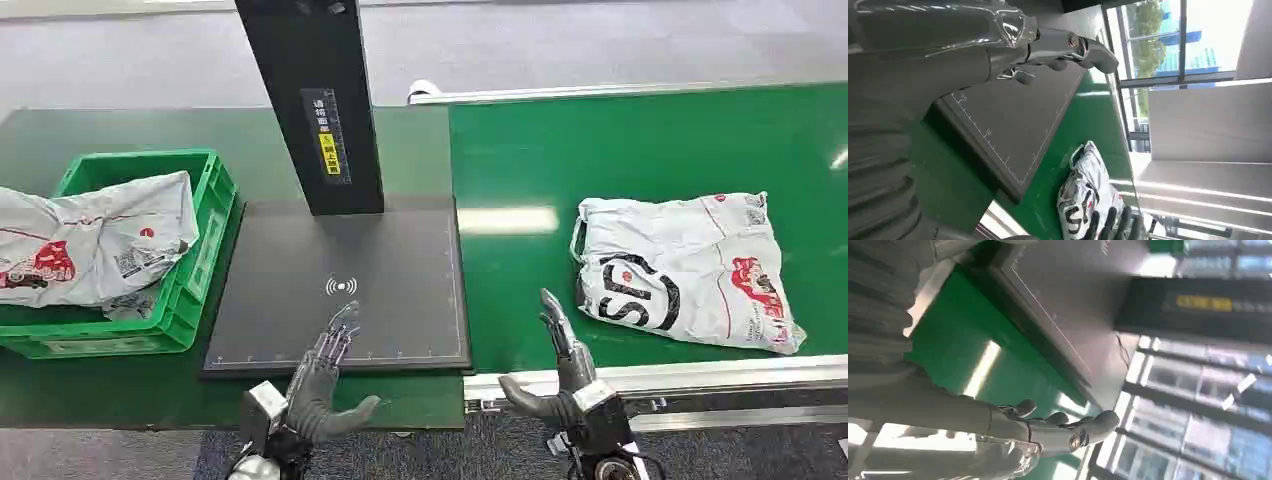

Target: Moved the parcel from conveyor to table for the left to box.

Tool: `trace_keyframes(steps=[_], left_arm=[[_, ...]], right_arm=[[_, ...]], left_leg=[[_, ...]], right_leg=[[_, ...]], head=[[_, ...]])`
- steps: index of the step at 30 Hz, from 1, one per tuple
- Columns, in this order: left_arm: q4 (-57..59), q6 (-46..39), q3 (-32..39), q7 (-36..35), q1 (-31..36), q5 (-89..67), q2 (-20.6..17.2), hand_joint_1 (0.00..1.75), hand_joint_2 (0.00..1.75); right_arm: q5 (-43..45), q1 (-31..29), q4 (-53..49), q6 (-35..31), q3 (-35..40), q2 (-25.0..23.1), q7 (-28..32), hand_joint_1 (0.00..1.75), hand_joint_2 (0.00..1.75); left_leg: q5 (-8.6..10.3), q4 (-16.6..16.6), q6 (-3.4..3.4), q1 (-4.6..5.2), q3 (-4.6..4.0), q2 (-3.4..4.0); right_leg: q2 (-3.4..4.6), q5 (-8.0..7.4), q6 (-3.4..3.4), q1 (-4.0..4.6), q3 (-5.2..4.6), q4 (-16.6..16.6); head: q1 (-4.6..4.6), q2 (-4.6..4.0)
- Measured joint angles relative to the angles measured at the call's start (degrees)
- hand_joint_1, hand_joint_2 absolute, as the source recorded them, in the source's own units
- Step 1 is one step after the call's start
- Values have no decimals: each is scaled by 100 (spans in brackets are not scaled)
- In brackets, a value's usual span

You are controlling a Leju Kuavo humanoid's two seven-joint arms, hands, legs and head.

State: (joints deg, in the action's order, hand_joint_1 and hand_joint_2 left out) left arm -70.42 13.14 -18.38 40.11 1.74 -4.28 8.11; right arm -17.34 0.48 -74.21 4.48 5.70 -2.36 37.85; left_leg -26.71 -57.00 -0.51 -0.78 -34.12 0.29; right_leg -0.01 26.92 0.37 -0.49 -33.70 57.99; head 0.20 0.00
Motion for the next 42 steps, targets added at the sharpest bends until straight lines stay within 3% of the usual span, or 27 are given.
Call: trace_keyframes(steps=[6, 14, 18, 23, 30, 36, 42], left_arm=[[176, 48, 13, -144, 414, -70, -13, 0, 175], [691, 136, 328, -142, 941, 61, -22, 0, 175], [726, 179, 415, -291, 1034, 13, -33, 0, 175], [439, 175, 597, -501, 934, 24, -72, 0, 175], [127, 184, 732, -584, 819, -70, -203, 0, 175], [68, 173, 765, -570, 789, -44, -304, 0, 175], [66, 168, 776, -566, 745, -35, -343, 0, 175]], right_arm=[[77, -875, 484, 282, -13, 96, -334, 0, 175], [-391, -2150, 1570, -346, -122, 494, -490, 0, 175], [-1023, -2392, 1832, -851, -164, 774, -1036, 0, 175], [-2394, -3218, 2637, -1135, -175, 1235, -1593, 0, 175], [-2995, -4403, 3916, -856, -105, 1532, -2049, 0, 175], [-3697, -5112, 4819, 192, 212, 1707, -3662, 0, 175], [-3768, -5330, 5219, 332, 378, 1805, -3824, 0, 175]], left_leg=[[10, 0, 5, 1, 7, 1], [16, -4, 5, 1, 13, -4], [15, -4, 6, 1, 3, -13], [15, -4, 6, 3, 3, 1], [17, -4, 6, 2, 4, -13], [17, -4, 6, 3, 0, -22], [16, -5, 7, 4, -1, -22]], right_leg=[[0, -8, 0, 0, 7, 0], [-1, -17, 3, -1, 15, 1], [-7, -15, 5, -2, 10, 0], [0, -18, 4, -3, 8, 1], [-10, -18, 4, -2, 10, 2], [-16, -17, 5, -3, 9, 2], [-14, -17, 5, -3, 7, 1]], head=[[2, 0], [2, -2], [0, -2], [2, -2], [0, -2], [0, 0], [0, 0]])
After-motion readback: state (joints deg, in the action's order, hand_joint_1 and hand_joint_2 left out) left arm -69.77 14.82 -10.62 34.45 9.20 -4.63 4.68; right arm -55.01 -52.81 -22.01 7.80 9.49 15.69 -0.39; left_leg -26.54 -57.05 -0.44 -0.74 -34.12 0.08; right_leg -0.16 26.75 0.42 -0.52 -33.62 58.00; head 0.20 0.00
